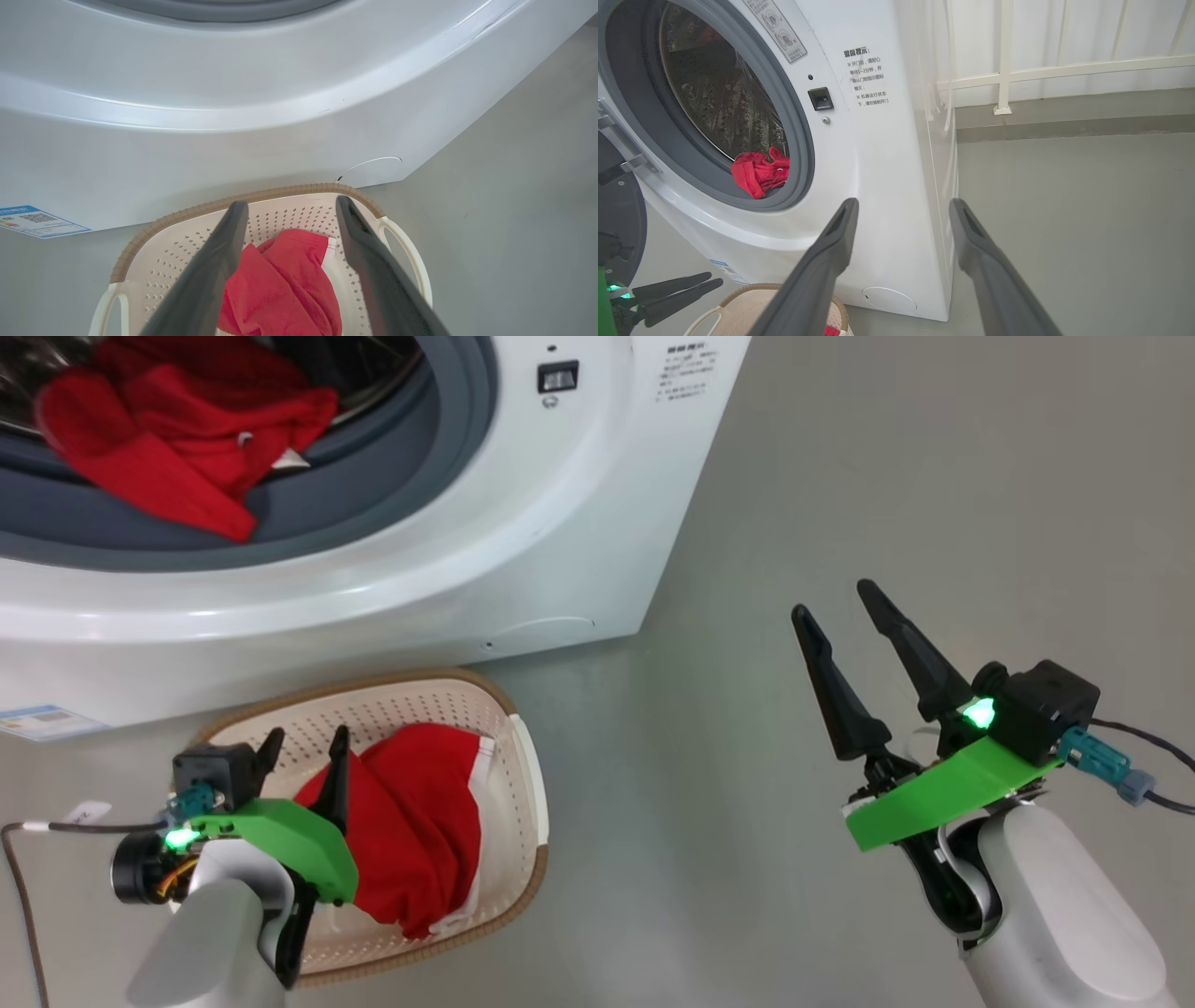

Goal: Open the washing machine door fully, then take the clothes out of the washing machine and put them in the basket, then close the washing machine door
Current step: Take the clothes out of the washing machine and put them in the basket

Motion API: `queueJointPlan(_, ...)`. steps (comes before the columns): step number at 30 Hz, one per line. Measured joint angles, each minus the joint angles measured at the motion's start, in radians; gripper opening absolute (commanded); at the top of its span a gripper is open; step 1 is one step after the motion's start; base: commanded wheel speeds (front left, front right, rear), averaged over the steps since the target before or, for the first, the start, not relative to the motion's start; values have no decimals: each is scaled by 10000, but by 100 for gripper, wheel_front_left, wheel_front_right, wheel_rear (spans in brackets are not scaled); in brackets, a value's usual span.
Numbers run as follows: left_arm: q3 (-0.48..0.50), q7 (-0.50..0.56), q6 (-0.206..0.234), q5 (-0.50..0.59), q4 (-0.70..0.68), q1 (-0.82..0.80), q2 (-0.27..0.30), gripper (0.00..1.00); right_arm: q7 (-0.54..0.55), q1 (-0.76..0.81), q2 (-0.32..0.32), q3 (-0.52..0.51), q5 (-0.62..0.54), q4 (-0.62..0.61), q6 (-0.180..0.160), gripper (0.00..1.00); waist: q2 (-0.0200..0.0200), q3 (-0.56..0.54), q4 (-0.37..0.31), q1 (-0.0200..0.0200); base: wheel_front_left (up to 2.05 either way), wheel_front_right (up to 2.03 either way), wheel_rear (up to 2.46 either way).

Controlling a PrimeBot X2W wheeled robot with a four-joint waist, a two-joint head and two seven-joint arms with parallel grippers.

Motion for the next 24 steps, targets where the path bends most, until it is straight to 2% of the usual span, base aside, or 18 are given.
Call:
queueJointPlan(13,570,0,144,418,-2266,1383,44,100,0,457,-192,54,15,157,0,100,0,-1044,429,0,0,0,0)
queueJointPlan(24,1039,-2,658,594,-4121,2423,268,100,0,799,-238,8,33,194,0,100,0,-1774,873,0,0,0,0)
